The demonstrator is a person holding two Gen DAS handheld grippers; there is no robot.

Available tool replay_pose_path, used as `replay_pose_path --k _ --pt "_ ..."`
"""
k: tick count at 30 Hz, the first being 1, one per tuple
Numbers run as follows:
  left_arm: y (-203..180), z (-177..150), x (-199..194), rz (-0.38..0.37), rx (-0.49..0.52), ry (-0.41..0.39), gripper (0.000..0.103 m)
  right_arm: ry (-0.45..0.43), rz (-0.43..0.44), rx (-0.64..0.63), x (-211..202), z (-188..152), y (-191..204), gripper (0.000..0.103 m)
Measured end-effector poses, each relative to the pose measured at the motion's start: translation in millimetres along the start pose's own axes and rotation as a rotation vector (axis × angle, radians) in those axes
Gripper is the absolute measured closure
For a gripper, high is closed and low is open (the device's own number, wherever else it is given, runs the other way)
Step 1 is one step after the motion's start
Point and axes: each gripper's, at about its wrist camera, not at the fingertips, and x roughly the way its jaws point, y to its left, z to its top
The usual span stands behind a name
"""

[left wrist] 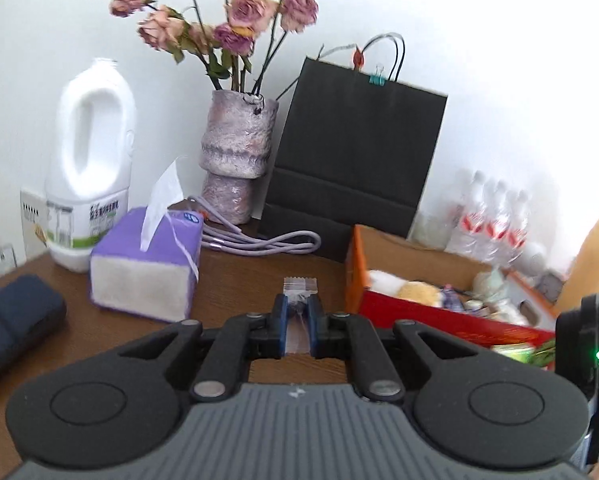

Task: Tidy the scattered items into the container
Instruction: 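Grasp the small clear packet with the left tool while the right grasps the black item, then carry the packet in the left tool while the right tool carries the black item to the box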

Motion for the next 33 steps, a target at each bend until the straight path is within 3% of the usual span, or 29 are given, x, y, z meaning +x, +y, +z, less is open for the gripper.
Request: replay_pose_path --k 6,9,14,20,33 --pt "-32 -33 -62 -0.072 -0.006 -0.025 0.092 -0.008 -0.004 0.043 -56 -32 -12 0.098" --pt "-45 -35 -83 -0.133 -0.012 -0.033 0.092 -0.027 -0.02 0.034 -86 -41 -14 0.098" --pt "-60 -36 -116 -0.165 0.007 -0.098 0.092 -0.072 -0.053 0.067 -135 -50 -24 0.098" --pt "-64 -38 -128 -0.182 0.008 -0.104 0.092 -0.1 -0.081 0.091 -161 -51 -36 0.098" --pt "-76 -46 -125 -0.19 0.031 -0.091 0.092 -0.124 -0.091 0.112 -173 -52 -49 0.098"
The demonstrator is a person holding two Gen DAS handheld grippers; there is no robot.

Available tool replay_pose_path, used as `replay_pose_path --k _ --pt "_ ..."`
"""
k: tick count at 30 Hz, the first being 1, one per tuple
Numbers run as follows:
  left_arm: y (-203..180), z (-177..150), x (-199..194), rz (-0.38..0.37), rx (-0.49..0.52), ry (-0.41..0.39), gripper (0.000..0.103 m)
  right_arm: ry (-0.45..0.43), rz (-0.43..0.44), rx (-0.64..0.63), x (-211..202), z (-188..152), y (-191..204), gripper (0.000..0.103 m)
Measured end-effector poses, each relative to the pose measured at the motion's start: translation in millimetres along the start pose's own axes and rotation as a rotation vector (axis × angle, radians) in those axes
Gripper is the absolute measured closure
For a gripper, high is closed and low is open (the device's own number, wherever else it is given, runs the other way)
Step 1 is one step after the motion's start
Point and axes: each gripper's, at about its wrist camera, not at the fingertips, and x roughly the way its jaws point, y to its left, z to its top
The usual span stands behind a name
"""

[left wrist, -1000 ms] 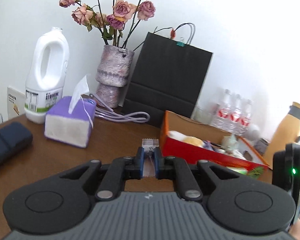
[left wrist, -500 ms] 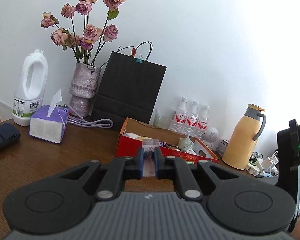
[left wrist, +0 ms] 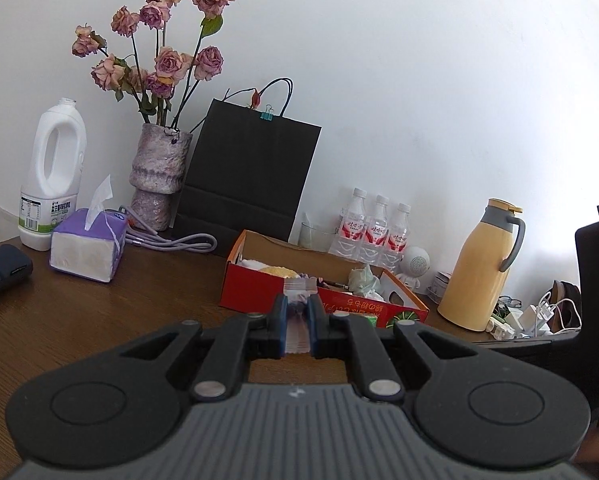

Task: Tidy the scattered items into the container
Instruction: 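Carry the packet in the left tool while the right tool carries the black item to the box, then open both tools over the box to drop the packet and black item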

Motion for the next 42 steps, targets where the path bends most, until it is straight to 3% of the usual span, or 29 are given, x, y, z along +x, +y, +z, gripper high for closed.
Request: replay_pose_path --k 6,10,13,18,21,23,26,29,32,36,38,40,42 --pt "6 3 13 0.013 0.009 0.024 0.092 -0.04 0.002 0.043 -4 9 -13 0.098" --pt "13 27 38 0.001 0.029 0.036 0.092 -0.099 0.012 0.061 -11 29 -25 0.098" --pt "14 61 72 -0.026 0.06 0.043 0.092 -0.156 0.034 0.079 -10 55 -41 0.098" --pt "6 122 166 -0.1 0.074 0.138 0.092 -0.193 0.043 0.083 21 120 -78 0.098" --pt "-1 143 236 -0.151 0.051 0.252 0.092 -0.112 0.079 0.097 65 164 -102 0.098" --pt "-5 147 281 -0.141 0.055 0.329 0.092 -0.02 0.091 0.084 104 188 -113 0.098" --pt "-10 136 343 -0.143 0.07 0.446 0.092 0.139 0.133 0.106 170 208 -128 0.098" --pt "-17 109 392 -0.122 0.123 0.532 0.092 0.265 0.115 0.11 232 207 -138 0.098" --pt "-13 82 424 -0.105 0.123 0.591 0.092 0.372 0.091 0.107 283 188 -143 0.098" --pt "-4 61 451 -0.078 0.133 0.649 0.091 0.441 0.081 0.112 318 175 -151 0.096" --pt "1 61 458 -0.061 0.123 0.663 0.09 0.463 0.083 0.138 326 174 -156 0.087" --pt "4 66 457 -0.068 0.116 0.663 0.078 0.458 0.084 0.157 325 176 -159 0.079" --pt "5 73 450 -0.064 0.138 0.64 0.059 0.442 0.088 0.165 319 182 -161 0.073"
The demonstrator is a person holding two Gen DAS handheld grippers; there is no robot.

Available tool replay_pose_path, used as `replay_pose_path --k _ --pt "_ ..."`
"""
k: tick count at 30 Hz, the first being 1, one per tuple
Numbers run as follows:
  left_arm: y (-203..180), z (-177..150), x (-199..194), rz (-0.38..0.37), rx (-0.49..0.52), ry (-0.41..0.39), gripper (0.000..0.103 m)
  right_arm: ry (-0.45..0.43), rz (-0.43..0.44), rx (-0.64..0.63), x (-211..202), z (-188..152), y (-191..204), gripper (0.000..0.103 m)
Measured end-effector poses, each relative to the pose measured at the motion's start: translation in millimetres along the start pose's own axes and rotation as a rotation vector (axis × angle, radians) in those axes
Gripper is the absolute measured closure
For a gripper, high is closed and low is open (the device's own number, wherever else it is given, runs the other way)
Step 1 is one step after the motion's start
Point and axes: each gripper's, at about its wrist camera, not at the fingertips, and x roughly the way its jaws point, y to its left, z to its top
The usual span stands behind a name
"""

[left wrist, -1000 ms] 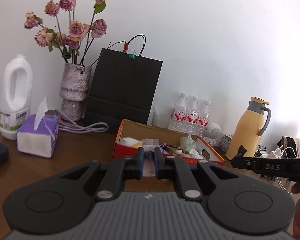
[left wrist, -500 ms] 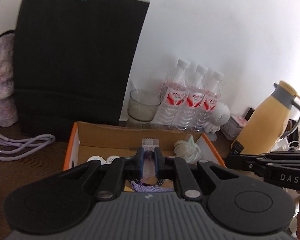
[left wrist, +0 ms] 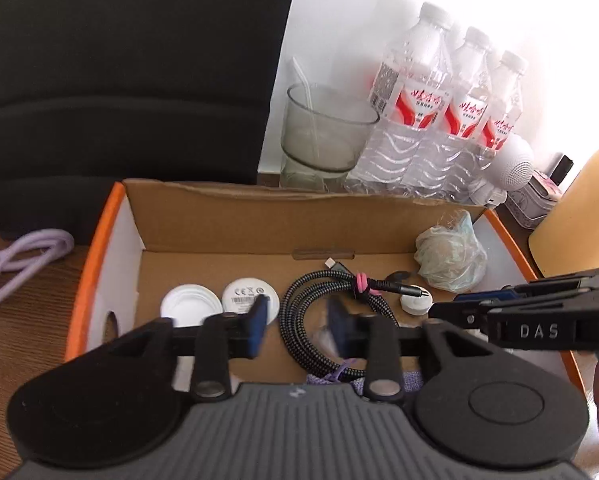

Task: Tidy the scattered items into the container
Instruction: 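Open both tools over the box to drop the packet and black item, then move both tools back over the desk toward the wipes pack and rose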

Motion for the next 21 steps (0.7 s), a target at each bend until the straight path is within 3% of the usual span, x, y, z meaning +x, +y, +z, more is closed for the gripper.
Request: replay_pose_path --k 4,7,9,12,14,17,19,21 --pt "3 3 -20 0.04 -0.006 -0.019 0.054 -0.023 0.002 0.029 -17 6 -4 0.067" --pt "4 2 -41 0.093 -0.027 -0.029 0.041 -0.028 -0.012 0.04 -33 1 -4 0.061" --pt "4 -4 -61 0.107 -0.021 -0.071 0.031 -0.045 -0.008 0.043 -47 -6 -3 0.057" --pt "3 -20 -98 0.153 -0.018 -0.165 0.026 -0.089 -0.009 0.056 -70 -25 1 0.052" --pt "-3 -39 -124 0.184 -0.015 -0.267 0.019 -0.158 0.004 0.052 -86 -43 8 0.042" --pt "-15 -76 -153 0.213 0.012 -0.418 0.0 -0.363 0.017 0.008 -110 -82 22 0.036" --pt "-23 -100 -167 0.205 0.014 -0.459 0.0 -0.484 0.015 -0.031 -120 -111 31 0.026" --pt "-27 -123 -179 0.214 -0.005 -0.468 0.0 -0.517 0.011 -0.063 -124 -136 41 0.019"
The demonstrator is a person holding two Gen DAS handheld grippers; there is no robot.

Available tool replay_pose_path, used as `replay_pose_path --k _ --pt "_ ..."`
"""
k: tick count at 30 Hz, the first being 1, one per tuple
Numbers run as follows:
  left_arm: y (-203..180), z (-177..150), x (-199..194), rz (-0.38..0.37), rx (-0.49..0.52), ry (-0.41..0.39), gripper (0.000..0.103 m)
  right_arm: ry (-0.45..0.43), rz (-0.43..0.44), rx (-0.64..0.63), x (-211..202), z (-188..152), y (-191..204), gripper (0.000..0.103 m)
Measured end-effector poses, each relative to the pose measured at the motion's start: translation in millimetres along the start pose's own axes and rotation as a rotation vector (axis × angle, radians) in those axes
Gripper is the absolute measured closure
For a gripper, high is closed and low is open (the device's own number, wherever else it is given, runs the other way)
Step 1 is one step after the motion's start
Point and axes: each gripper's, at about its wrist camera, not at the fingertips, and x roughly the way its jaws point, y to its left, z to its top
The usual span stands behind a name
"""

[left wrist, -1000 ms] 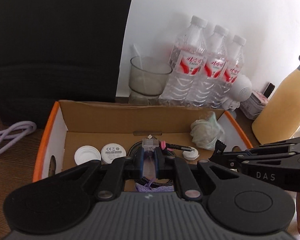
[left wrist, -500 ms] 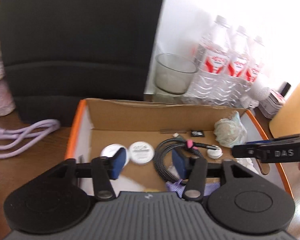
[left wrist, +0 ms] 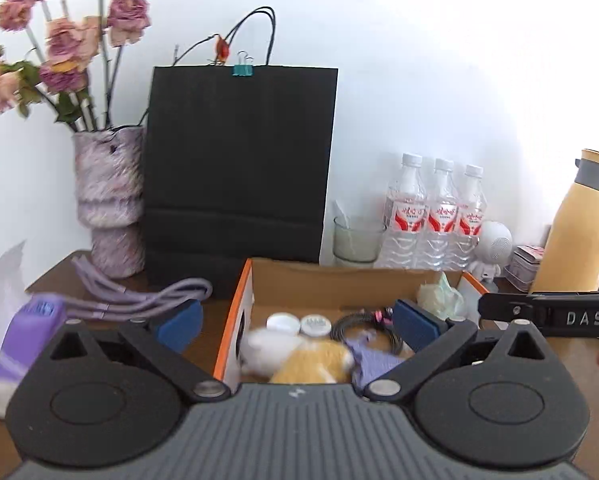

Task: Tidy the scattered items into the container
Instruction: 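Move both tools back over the desk toward the wipes pack and rose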

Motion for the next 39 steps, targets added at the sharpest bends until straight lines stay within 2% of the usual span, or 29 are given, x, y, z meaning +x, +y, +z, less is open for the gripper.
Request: replay_pose_path --k 2,7,9,11,14,18,22,25,28,31,33,35,37,39 --pt "-1 -15 -24 0.035 -0.006 -0.021 0.0 0.006 0.014 -0.006 -18 -19 11 0.019" --pt "-5 -55 -94 0.097 -0.008 -0.086 0.0 -0.057 0.003 0.041 -78 -63 28 0.016" --pt "-8 -70 -117 0.091 -0.055 -0.089 0.0 -0.073 0.004 0.065 -103 -78 33 0.016" --pt "-12 -85 -134 0.051 -0.092 -0.063 0.0 -0.115 0.008 0.09 -124 -94 34 0.015" --pt "-22 -106 -158 0.064 -0.09 -0.078 0.0 -0.15 0.006 0.059 -148 -110 37 0.015" --pt "-27 -122 -185 0.058 -0.07 -0.138 0.0 -0.16 -0.079 -0.005 -164 -129 44 0.015" --pt "-23 -128 -197 0.063 -0.092 -0.138 0.0 -0.123 -0.102 0.011 -173 -147 52 0.015" --pt "-19 -129 -201 0.037 -0.103 -0.127 0.0 -0.163 -0.096 -0.005 -185 -154 63 0.015" --pt "-20 -133 -199 0.026 -0.096 -0.108 0.0 -0.153 -0.118 -0.016 -187 -157 70 0.015" --pt "-23 -134 -183 0.041 -0.077 -0.05 0.0 -0.136 -0.154 -0.019 -184 -157 66 0.015" --pt "-26 -133 -165 0.064 -0.07 0.025 0.0 -0.117 -0.167 -0.014 -182 -156 59 0.013" --pt "-27 -136 -152 0.056 -0.061 0.118 0.0 -0.076 -0.219 -0.018 -179 -158 52 0.013" --pt "-28 -142 -153 0.045 -0.061 0.132 0.0 -0.074 -0.223 -0.013 -182 -162 47 0.013" --pt "-31 -144 -159 0.049 -0.037 0.109 0.0 -0.075 -0.209 -0.003 -184 -168 42 0.012"
